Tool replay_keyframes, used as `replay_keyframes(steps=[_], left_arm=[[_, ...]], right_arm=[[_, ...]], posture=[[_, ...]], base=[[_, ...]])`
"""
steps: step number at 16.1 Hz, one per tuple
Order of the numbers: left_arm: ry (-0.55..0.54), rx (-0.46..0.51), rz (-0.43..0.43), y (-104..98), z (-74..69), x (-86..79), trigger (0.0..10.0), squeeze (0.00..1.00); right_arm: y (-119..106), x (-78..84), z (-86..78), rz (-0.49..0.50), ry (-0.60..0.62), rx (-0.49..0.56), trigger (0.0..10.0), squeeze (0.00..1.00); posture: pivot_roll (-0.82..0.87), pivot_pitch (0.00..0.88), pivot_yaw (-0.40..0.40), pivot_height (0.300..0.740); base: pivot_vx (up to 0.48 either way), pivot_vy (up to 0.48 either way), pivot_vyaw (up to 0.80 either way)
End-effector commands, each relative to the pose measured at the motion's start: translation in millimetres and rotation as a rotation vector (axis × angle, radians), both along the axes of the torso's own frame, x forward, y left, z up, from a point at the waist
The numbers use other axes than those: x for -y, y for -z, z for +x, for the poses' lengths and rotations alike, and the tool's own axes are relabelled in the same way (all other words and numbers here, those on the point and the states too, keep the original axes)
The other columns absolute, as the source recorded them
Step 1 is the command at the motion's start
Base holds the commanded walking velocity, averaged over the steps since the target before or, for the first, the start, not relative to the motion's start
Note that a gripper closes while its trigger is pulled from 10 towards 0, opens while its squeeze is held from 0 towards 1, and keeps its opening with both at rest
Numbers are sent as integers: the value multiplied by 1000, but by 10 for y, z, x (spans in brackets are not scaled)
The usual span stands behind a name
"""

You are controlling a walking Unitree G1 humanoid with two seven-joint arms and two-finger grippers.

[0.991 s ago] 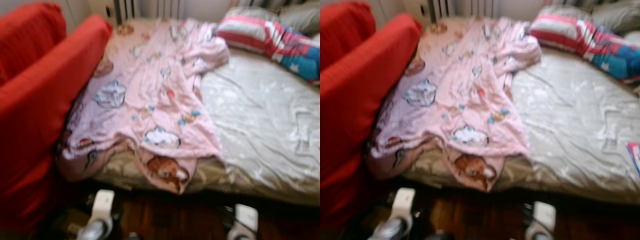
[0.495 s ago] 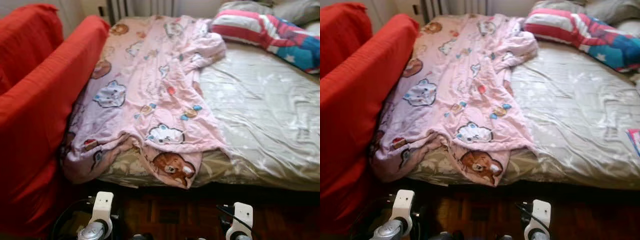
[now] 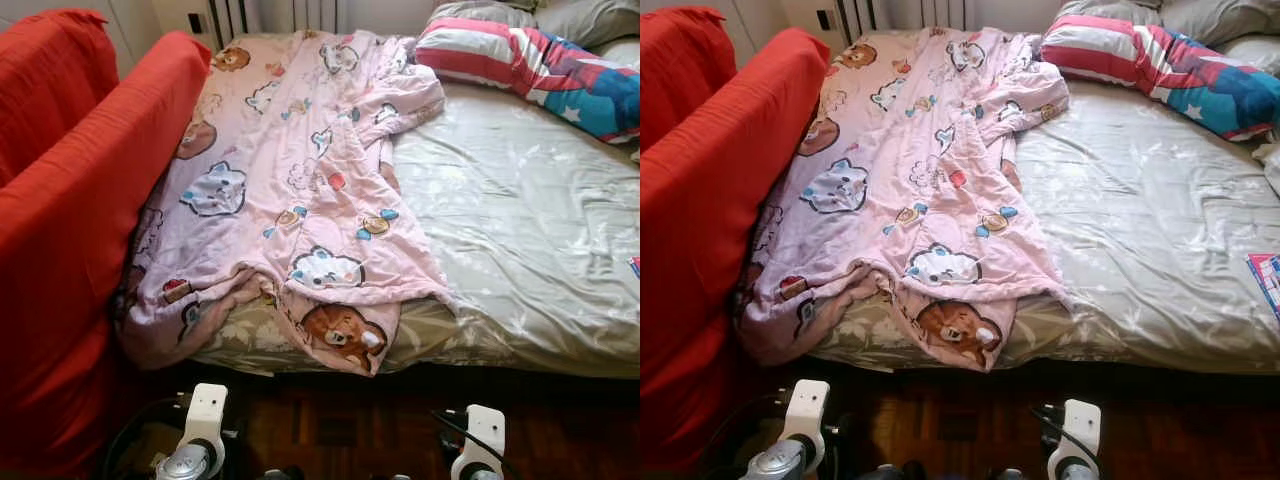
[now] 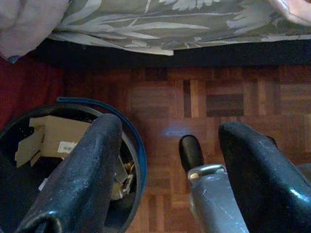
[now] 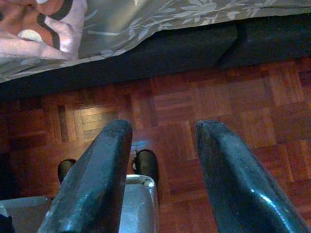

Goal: Clean up the room

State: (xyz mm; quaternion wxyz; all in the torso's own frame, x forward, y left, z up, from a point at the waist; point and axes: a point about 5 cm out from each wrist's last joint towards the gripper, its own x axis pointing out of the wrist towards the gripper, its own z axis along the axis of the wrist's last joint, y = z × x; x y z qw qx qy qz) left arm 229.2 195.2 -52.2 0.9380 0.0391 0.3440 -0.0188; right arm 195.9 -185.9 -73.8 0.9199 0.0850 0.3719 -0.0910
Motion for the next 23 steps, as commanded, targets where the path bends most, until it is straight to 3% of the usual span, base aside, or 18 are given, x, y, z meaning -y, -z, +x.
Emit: replay_keyframes(steps=[1,10,14,17,21,23], left_arm=[[4,-50,10,79,-111,-2,10000,0],[-15,-77,-4,120,-166,10,10000,0],[-19,-30,-19,4,30,32,10000,0],[-17,-13,-20,-39,100,48,10000,0],[-3,11,-26,-77,159,91,10000,0],[-9,25,-22,-74,126,21,10000,0]], right_arm=[[37,26,-76,-8,2,-23,10000,0],[32,54,-69,-20,-13,-28,10000,0],[-73,116,117,-39,-13,12,10000,0],[-124,102,208,-33,-9,40,10000,0],[-168,143,262,-44,22,68,10000,0],[-162,202,216,-53,47,84,10000,0]], posture=[[79,190,1,740],[80,112,-18,740],[78,55,-30,740],[62,53,-23,740],[28,50,-22,740],[31,54,-21,740]], base=[[0,-262,0],[0,0,0],[0,0,0],[0,0,0],[0,0,0],[0,0,0]])
